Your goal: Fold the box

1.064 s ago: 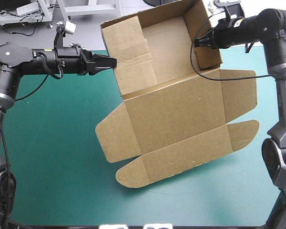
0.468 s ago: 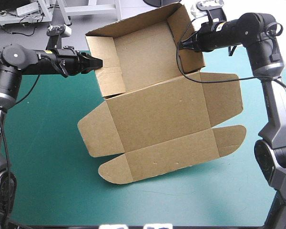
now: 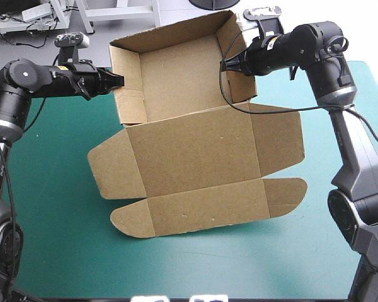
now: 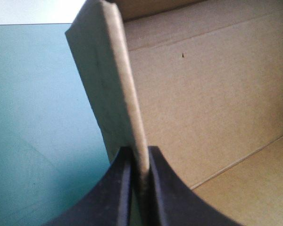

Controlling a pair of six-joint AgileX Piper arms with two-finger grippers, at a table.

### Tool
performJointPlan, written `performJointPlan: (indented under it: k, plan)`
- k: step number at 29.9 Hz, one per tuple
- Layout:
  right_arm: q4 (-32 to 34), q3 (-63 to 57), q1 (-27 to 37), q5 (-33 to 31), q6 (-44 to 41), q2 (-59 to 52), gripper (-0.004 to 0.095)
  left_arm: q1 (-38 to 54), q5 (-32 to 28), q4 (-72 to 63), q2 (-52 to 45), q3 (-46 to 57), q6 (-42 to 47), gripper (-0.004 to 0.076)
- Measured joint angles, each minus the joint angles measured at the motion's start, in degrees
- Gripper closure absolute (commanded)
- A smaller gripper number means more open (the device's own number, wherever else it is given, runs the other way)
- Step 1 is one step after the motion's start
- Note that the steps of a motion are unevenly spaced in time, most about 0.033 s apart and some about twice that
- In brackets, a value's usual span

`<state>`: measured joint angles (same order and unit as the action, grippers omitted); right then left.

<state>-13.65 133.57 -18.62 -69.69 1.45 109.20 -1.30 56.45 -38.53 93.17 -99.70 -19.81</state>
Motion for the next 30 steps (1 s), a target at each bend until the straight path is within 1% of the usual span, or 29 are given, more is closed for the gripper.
performJointPlan:
  k: [3, 7, 12, 16, 22, 27, 28, 30]
  plan:
    - [0.47, -1.74, -0.32, -0.39, -1.45, 0.27, 0.0921, -0.33, 1.74, 1.97, 0.31, 0.0, 0.12, 0.0729]
    - [0.16, -7.09, -0.51, -0.62, -2.14, 1.65, 0.0922, -2.6, 5.46, 9.51, 2.54, -0.72, 2.92, 0.0729]
    - [-0.76, -14.82, -0.76, -0.61, -2.14, 4.87, 0.0922, -6.7, 10.95, 20.19, 7.85, -0.93, 7.18, 0.0729]
    - [-0.95, -19.54, -1.11, -0.51, -1.45, 7.34, 0.0922, -9.36, 13.65, 26.17, 11.8, -0.93, 8.43, 0.0729]
    - [-1.39, -21.08, -1.17, 0.66, 0.48, 11.93, 0.0922, -10.57, 14.36, 28.78, 16.69, -1.17, 9.68, 0.0729]
    - [-1.84, -21.02, -1.17, 1.62, 2.17, 12.75, 0.0921, -10.57, 14.62, 28.98, 18.17, -2.1, 9.81, 0.0729]
    - [-1.84, -21.02, -1.17, 1.62, 2.67, 12.83, 0.0918, -10.57, 14.78, 28.98, 18.42, -2.27, 9.75, 0.0725]
    - [-1.77, -21.02, -1.17, 1.62, 3.72, 12.83, 0.0882, -10.57, 15.06, 28.98, 18.83, -2.63, 9.71, 0.0698]
